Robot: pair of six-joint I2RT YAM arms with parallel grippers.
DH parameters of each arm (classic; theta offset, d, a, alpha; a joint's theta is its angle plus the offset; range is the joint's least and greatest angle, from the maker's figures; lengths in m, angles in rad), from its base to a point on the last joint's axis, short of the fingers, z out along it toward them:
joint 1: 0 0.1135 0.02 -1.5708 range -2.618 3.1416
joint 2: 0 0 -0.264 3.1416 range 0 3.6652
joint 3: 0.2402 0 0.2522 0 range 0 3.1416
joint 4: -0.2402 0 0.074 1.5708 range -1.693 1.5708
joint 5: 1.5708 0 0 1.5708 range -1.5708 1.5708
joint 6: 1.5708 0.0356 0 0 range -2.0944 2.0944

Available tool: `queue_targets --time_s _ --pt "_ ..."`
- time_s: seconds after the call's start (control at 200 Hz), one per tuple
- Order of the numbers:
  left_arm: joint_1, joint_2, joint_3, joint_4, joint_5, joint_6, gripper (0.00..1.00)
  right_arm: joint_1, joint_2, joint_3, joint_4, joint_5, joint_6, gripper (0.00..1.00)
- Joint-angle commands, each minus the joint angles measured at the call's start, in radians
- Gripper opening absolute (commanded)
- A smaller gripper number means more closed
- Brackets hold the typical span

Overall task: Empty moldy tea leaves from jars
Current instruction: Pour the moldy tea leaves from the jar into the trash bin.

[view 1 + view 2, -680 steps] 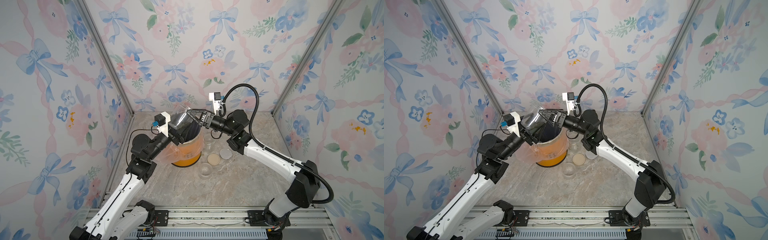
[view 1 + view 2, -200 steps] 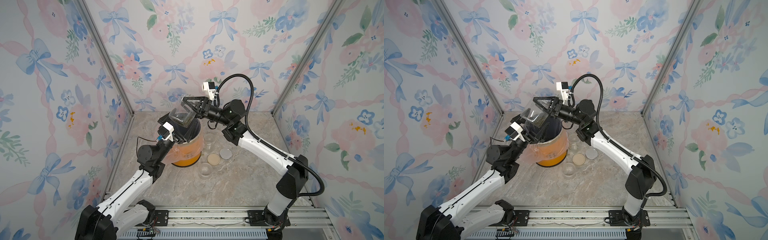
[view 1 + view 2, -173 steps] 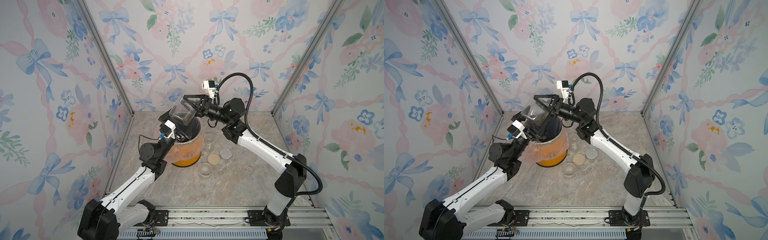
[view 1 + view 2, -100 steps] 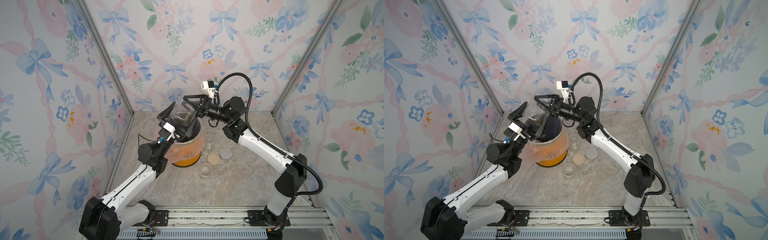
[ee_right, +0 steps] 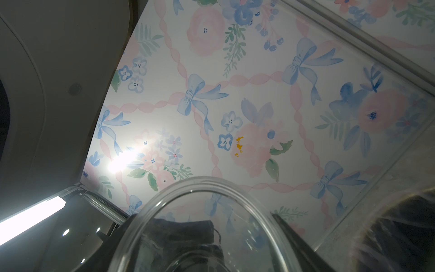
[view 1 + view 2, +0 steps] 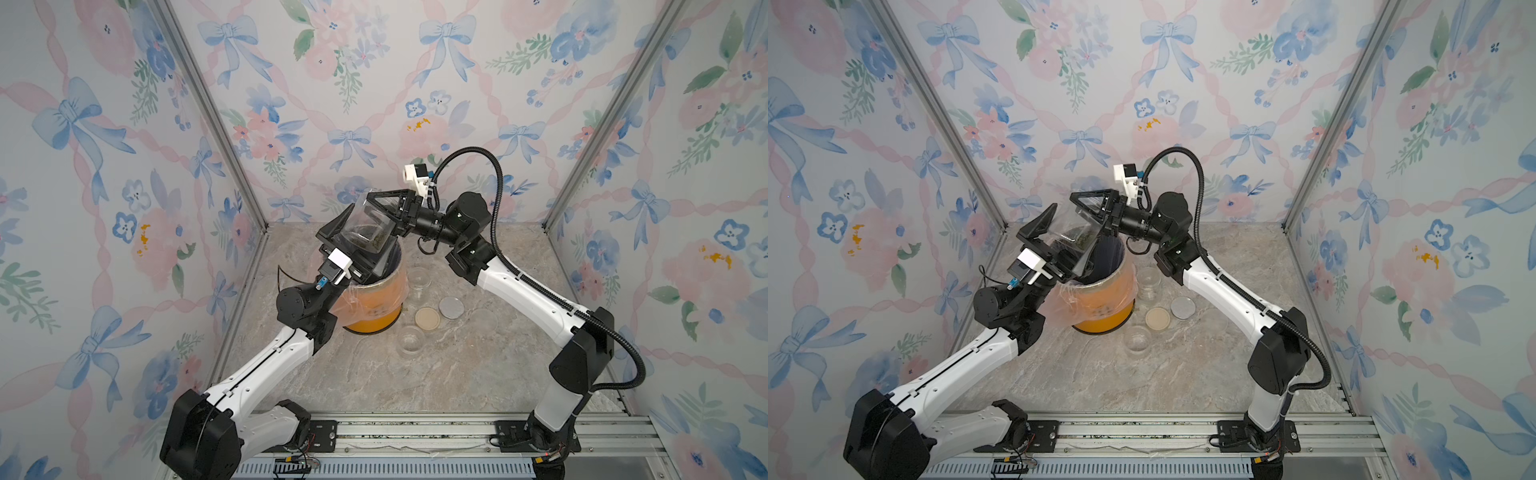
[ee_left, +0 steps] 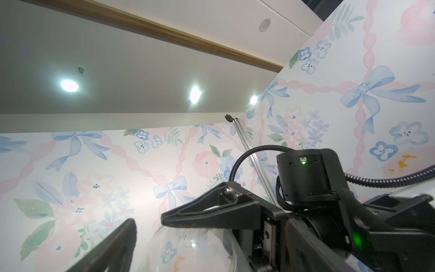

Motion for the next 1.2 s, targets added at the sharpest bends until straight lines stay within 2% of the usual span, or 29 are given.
queue_targets --time_s 0.0,0.695,1.015,1.195 --pt "-0.008 0.018 0.003 0.006 -0.001 0.012 0.98 0.007 -0.013 0.038 -0.005 0.000 -0.013 0.77" --pt "-0.008 0.022 0.007 -0.028 -0.026 0.015 0.98 0.014 -0.088 0.039 -0.096 0.005 -0.096 0.76" --pt "-0.008 0.029 0.008 -0.044 -0.017 0.025 0.90 0.030 -0.108 0.039 -0.157 0.014 -0.159 0.76" --pt "-0.008 0.039 0.011 -0.061 -0.014 0.028 0.94 0.036 -0.109 0.061 -0.179 0.011 -0.173 0.77"
